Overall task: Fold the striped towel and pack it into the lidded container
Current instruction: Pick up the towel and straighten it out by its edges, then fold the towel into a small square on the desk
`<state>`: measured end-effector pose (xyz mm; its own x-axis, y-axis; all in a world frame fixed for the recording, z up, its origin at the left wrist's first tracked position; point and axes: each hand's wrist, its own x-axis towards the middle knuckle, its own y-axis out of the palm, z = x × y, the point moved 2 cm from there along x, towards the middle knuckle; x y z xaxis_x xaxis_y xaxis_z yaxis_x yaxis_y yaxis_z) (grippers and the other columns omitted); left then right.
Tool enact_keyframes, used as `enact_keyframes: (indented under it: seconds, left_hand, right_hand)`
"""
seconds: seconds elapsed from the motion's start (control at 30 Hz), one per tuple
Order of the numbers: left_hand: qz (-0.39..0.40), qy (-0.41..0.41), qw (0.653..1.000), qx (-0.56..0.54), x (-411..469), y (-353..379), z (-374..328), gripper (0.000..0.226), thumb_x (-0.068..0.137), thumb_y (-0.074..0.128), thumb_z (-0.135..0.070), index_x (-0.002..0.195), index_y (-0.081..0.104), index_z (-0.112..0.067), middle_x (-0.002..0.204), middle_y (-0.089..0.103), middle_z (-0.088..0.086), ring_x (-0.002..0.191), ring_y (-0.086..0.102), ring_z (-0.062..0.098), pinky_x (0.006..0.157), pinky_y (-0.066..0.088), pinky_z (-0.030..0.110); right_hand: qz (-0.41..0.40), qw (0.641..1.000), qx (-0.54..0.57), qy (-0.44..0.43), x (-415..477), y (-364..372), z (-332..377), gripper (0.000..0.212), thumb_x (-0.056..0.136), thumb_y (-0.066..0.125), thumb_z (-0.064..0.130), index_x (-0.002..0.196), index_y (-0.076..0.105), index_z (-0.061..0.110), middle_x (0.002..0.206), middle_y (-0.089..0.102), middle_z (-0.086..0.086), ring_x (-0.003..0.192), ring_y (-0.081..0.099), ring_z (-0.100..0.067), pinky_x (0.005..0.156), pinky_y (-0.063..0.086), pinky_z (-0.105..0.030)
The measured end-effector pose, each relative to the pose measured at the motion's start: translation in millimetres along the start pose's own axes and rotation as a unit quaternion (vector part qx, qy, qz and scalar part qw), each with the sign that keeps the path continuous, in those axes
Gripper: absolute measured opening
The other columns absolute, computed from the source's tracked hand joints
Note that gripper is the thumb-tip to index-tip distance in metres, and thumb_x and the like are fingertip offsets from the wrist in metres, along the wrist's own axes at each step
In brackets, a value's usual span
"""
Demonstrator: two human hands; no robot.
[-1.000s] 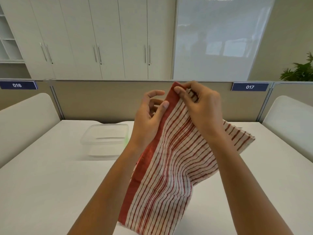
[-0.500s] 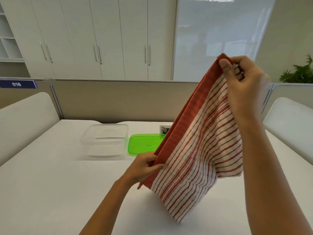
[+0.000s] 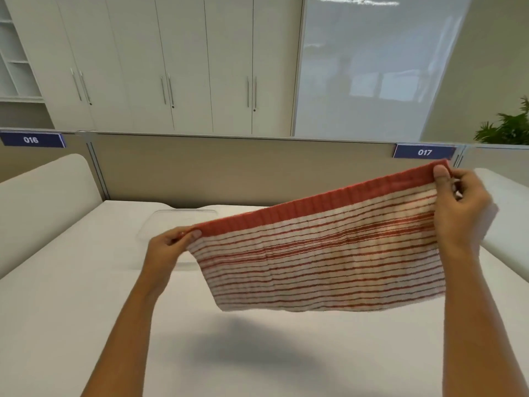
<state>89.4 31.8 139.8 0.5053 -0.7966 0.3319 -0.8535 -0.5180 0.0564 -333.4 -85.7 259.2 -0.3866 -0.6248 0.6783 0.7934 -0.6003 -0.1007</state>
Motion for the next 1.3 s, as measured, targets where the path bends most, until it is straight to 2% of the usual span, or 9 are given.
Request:
enact_keyframes:
  seconds: [0.17, 0.43, 0.53, 0.67, 0.8, 0.9, 1.03, 1.17, 1.3]
  left_hand:
    - [0.008, -0.040, 0.997, -0.061, 4.3, -22.9, -13.1, 0.016, 0.070, 0.070, -0.026, 0.085, 0.076, -0.023, 0.074, 0.075, -0.007, 0.068, 0.071, 0.009, 0.055, 0.058, 0.022]
    - [0.055, -0.188, 0.980, 0.013, 6.1, -11.5, 30.7, 0.016, 0.076, 0.072, -0.017, 0.091, 0.073, -0.014, 0.085, 0.072, 0.007, 0.068, 0.070, 0.017, 0.054, 0.058, 0.021]
    - [0.021, -0.246, 0.969, 0.031, 6.6, 0.2, 72.1, 0.030, 0.083, 0.067, -0.008, 0.113, 0.063, -0.006, 0.086, 0.066, 0.010, 0.071, 0.061, 0.018, 0.055, 0.055, 0.018]
    - [-0.050, -0.298, 0.953, 0.017, -5.7, 3.5, 113.8, 0.044, 0.085, 0.063, 0.000, 0.127, 0.050, 0.001, 0.091, 0.064, 0.018, 0.072, 0.059, 0.023, 0.063, 0.048, 0.029]
    - [-0.060, -0.319, 0.938, 0.122, -21.8, -4.3, 129.9, 0.044, 0.086, 0.065, -0.014, 0.127, 0.054, -0.003, 0.120, 0.063, 0.025, 0.107, 0.062, 0.037, 0.094, 0.051, 0.045]
    - [-0.053, -0.298, 0.921, 0.245, -33.9, -7.3, 128.3, 0.039, 0.089, 0.060, -0.026, 0.120, 0.061, -0.005, 0.121, 0.065, 0.018, 0.111, 0.060, 0.034, 0.101, 0.046, 0.048]
    - [-0.056, -0.217, 0.898, 0.379, -52.4, 3.9, 122.3, 0.035, 0.095, 0.048, -0.029, 0.115, 0.063, -0.005, 0.113, 0.069, 0.017, 0.103, 0.063, 0.033, 0.091, 0.049, 0.044]
    - [-0.095, -0.153, 0.896, 0.405, -63.1, 9.8, 120.4, 0.030, 0.097, 0.043, -0.024, 0.109, 0.064, -0.007, 0.102, 0.071, 0.015, 0.090, 0.065, 0.031, 0.080, 0.052, 0.041]
    - [-0.096, -0.107, 0.886, 0.441, -67.1, 12.9, 118.2, 0.030, 0.098, 0.040, -0.024, 0.107, 0.066, -0.011, 0.101, 0.072, 0.011, 0.087, 0.065, 0.029, 0.077, 0.051, 0.039]
  right_hand:
    - [0.088, 0.996, -0.009, 0.026, -28.1, -3.0, -34.5, 0.036, 0.090, 0.042, 0.056, 0.097, 0.060, 0.025, 0.081, 0.063, -0.002, 0.074, 0.058, -0.020, 0.067, 0.046, -0.031]
    - [0.285, 0.935, -0.087, 0.190, -68.5, 23.3, -110.0, 0.039, 0.092, 0.046, 0.049, 0.110, 0.061, 0.018, 0.086, 0.066, -0.002, 0.072, 0.061, -0.012, 0.059, 0.044, -0.023]
    - [0.321, 0.912, -0.087, 0.241, -94.9, 43.0, -142.7, 0.038, 0.095, 0.046, 0.038, 0.116, 0.058, 0.009, 0.101, 0.068, -0.012, 0.084, 0.064, -0.025, 0.076, 0.054, -0.037]
    - [0.336, 0.890, -0.108, 0.289, -129.7, 47.5, -173.0, 0.034, 0.097, 0.045, 0.028, 0.125, 0.053, 0.010, 0.120, 0.063, -0.017, 0.106, 0.060, -0.034, 0.093, 0.047, -0.045]
    - [0.346, 0.878, -0.169, 0.285, -149.0, 39.9, -187.6, 0.037, 0.096, 0.047, 0.028, 0.127, 0.052, 0.010, 0.123, 0.062, -0.017, 0.110, 0.059, -0.034, 0.096, 0.045, -0.043]
    - [0.365, 0.859, -0.218, 0.286, -156.8, 32.8, -192.1, 0.040, 0.094, 0.050, 0.033, 0.127, 0.053, 0.010, 0.121, 0.064, -0.015, 0.106, 0.061, -0.033, 0.095, 0.046, -0.046]
    - [0.354, 0.860, -0.277, 0.243, -169.1, 27.4, -191.0, 0.037, 0.094, 0.044, 0.039, 0.123, 0.054, 0.018, 0.112, 0.068, -0.010, 0.097, 0.065, -0.031, 0.086, 0.050, -0.045]
    - [0.300, 0.882, -0.318, 0.178, -173.8, 23.5, -188.3, 0.032, 0.096, 0.035, 0.041, 0.114, 0.055, 0.024, 0.081, 0.065, -0.001, 0.070, 0.060, -0.023, 0.067, 0.049, -0.034]
    - [0.299, 0.875, -0.353, 0.144, -174.3, 20.8, -185.7, 0.032, 0.096, 0.032, 0.043, 0.111, 0.055, 0.025, 0.080, 0.064, 0.003, 0.068, 0.061, -0.019, 0.066, 0.050, -0.034]
